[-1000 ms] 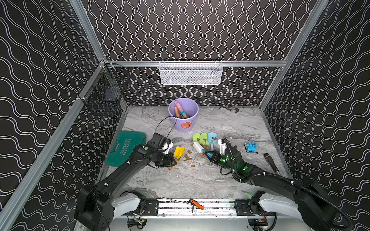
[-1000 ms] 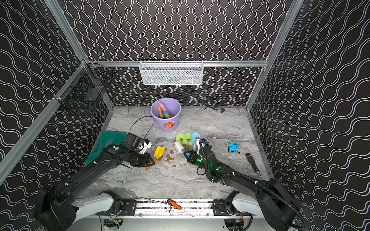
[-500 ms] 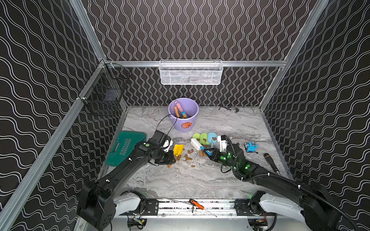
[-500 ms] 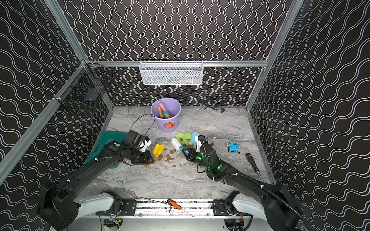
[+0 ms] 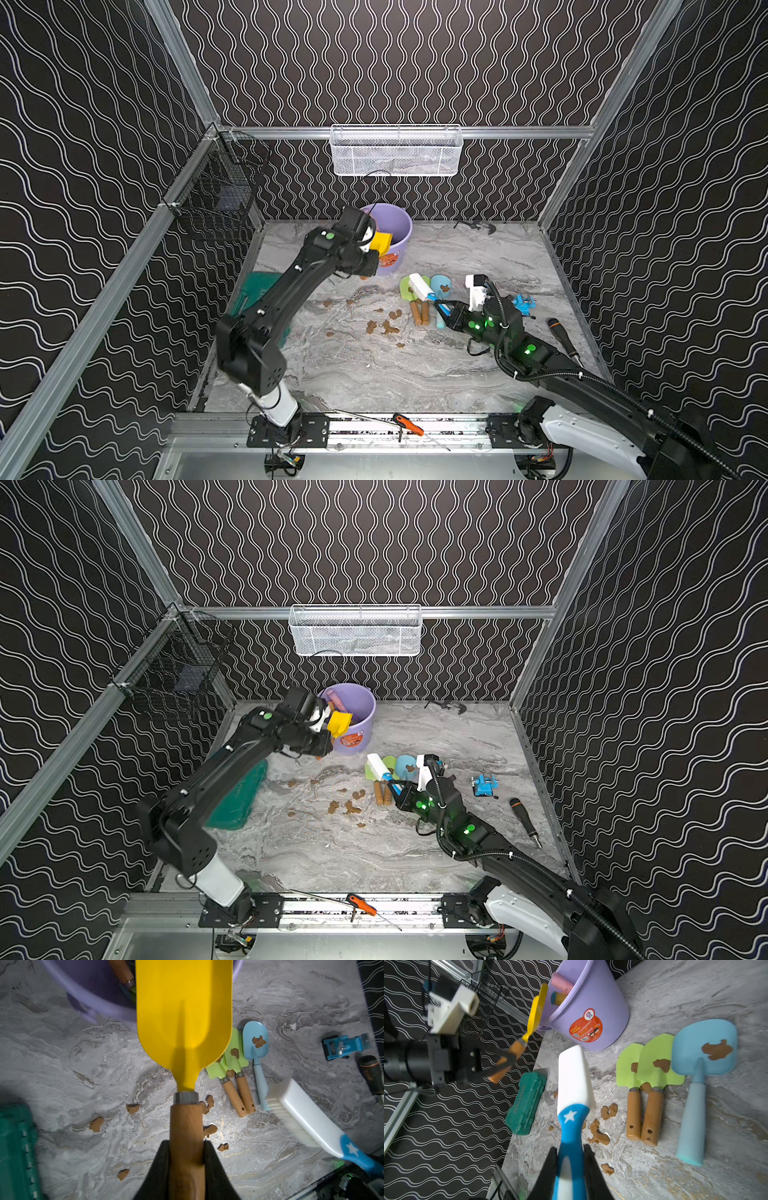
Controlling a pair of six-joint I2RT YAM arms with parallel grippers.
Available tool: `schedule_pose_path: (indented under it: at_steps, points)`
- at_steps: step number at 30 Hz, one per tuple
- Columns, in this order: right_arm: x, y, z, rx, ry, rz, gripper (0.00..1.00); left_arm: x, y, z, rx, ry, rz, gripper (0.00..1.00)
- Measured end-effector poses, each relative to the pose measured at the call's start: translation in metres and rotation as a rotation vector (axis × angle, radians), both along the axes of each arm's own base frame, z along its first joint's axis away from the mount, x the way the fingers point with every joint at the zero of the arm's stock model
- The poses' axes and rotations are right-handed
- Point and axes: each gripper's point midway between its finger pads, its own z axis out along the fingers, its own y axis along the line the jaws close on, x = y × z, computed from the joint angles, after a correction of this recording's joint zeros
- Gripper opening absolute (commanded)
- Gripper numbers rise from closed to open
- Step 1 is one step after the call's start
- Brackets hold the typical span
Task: Brush the soil off the hand trowel and place it into the bucket
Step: Place the hand trowel in the bucket.
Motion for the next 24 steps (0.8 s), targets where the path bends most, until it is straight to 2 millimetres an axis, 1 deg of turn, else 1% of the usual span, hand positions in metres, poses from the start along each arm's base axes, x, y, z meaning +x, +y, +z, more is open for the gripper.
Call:
schedule_pose_path:
  at_steps: [3,5,6,9,13,15,16,18,19,21,24]
  points:
    - [0.002,-0.007,-0.001,-0.008,-0.006,-0.015,0.0,0.029,-0.006,0.007,0.038,-0.036,0.005,0.0]
    - [0.005,-0.01,-0.001,-0.006,-0.004,-0.025,0.0,0.046,-0.011,0.007,0.062,-0.047,0.007,0.0]
    - [0.007,-0.012,-0.001,-0.006,-0.002,-0.029,0.0,0.057,-0.014,0.006,0.073,-0.055,0.005,0.0]
    - [0.011,-0.017,-0.003,-0.007,0.003,-0.04,0.0,0.079,-0.023,-0.003,0.098,-0.052,0.0,0.0]
    - [0.012,-0.019,-0.003,-0.003,0.006,-0.035,0.0,0.102,-0.034,-0.012,0.101,-0.055,0.0,0.0]
    - [0.012,-0.02,-0.002,0.001,0.006,-0.03,0.0,0.109,-0.037,-0.018,0.102,-0.052,0.001,0.17]
    - [0.011,-0.02,-0.002,0.002,0.007,-0.028,0.0,0.11,-0.037,-0.02,0.103,-0.049,0.001,0.22]
    - [0.01,-0.021,0.001,0.006,0.001,-0.028,0.0,0.111,-0.037,-0.022,0.106,-0.042,0.003,0.36]
    - [0.01,-0.021,0.002,0.009,0.0,-0.028,0.0,0.11,-0.036,-0.022,0.106,-0.041,0.004,0.39]
    - [0.01,-0.021,0.002,0.01,-0.001,-0.027,0.0,0.11,-0.036,-0.018,0.101,-0.049,0.009,0.47]
    - [0.01,-0.021,0.002,0.01,0.002,-0.023,0.0,0.11,-0.034,-0.01,0.097,-0.067,0.014,0.52]
